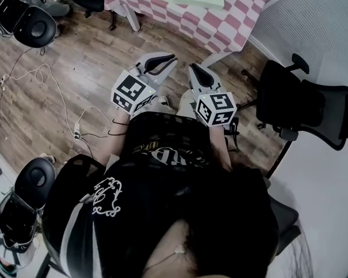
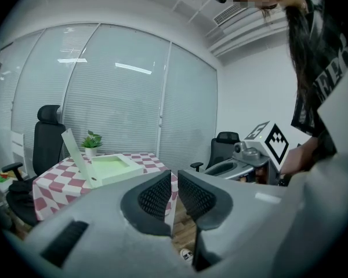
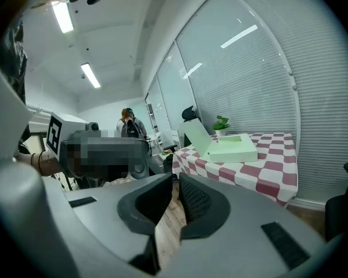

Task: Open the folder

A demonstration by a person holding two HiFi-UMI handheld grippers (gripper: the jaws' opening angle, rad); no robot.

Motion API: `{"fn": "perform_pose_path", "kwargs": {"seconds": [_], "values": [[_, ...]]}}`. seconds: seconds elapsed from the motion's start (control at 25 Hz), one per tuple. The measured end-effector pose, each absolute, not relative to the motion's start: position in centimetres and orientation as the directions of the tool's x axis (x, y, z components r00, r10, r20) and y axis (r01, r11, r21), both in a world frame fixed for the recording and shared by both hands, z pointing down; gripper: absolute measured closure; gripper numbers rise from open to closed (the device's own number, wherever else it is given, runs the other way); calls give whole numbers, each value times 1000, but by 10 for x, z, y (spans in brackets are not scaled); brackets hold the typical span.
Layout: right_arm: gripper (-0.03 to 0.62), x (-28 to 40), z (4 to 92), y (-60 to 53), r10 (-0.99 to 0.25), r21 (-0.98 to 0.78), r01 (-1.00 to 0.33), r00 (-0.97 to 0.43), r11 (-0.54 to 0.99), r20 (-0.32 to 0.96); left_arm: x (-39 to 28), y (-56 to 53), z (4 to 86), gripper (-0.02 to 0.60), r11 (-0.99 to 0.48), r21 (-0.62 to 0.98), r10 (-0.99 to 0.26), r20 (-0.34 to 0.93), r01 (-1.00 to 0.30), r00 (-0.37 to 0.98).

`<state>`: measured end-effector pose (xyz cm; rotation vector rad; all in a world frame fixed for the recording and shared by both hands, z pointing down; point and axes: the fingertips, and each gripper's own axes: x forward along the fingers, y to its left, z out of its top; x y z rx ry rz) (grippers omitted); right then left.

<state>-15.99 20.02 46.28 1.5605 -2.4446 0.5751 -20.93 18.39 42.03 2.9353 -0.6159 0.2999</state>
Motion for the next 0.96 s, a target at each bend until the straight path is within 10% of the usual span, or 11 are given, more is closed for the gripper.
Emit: {"fn": "perform_pose_path", "kwargs": {"seconds": [0.96], "values": [[554,-179,472,202,-791,-167,-884,-466,437,397,-215,188,430,532,-897,118,-394,222,-426,892]]}}
